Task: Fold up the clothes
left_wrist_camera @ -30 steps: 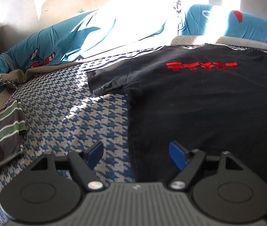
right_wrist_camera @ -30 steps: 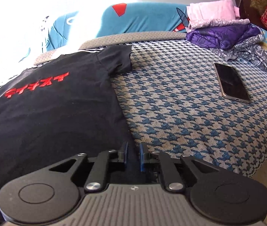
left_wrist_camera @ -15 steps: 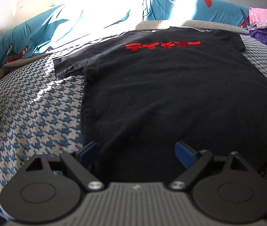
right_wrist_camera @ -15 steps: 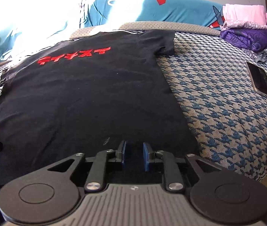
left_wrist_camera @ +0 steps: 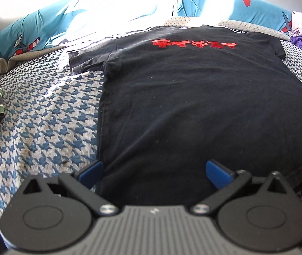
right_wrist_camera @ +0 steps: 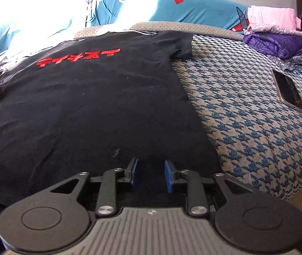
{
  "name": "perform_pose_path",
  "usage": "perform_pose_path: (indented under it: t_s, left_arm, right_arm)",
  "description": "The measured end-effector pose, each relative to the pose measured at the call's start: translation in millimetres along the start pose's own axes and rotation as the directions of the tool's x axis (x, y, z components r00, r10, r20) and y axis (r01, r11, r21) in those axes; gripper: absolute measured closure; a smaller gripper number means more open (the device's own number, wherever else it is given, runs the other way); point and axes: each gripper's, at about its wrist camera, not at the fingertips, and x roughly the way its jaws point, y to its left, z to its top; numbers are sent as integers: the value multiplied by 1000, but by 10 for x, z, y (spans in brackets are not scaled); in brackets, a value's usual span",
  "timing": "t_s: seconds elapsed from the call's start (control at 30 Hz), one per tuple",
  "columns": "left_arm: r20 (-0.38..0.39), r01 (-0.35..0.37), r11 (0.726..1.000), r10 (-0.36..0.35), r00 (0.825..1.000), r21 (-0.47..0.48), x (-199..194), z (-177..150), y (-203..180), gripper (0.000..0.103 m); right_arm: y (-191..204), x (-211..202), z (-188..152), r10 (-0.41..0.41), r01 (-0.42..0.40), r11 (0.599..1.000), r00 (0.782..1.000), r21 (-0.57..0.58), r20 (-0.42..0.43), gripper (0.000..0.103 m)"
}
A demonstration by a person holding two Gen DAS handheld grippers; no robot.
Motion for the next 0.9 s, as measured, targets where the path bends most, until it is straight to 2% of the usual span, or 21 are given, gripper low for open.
perform_pose_path:
  t_s: [0.3, 0.6, 0.7, 0.8, 0.9]
  left_arm:
    - [-36, -8, 997, 5, 999, -75, -14, -21, 89, 0]
    - [-71, -37, 993, 29, 997, -108, -63, -9, 69, 0]
    - [-49, -49, 993, 44, 998, -106, -108, 3, 46, 0]
    - [15, -72, 994, 73, 997, -83, -191, 46, -14, 0]
    - [42, -50, 996, 54, 998, -80, -211, 124, -85, 0]
  right_arm:
    - [-26, -23, -6, -15, 16, 999, 1000, 39, -17, 78]
    - [-24, -33, -5, -21, 23, 998, 999, 55, -33, 78]
    - [-17, -45, 0, -22, 24, 998, 999, 62, -29, 76]
    - [-54, -71, 28, 6, -4, 995, 1000, 103, -20, 74]
    - [-60, -115, 64, 42, -45, 990, 999, 132, 21, 72]
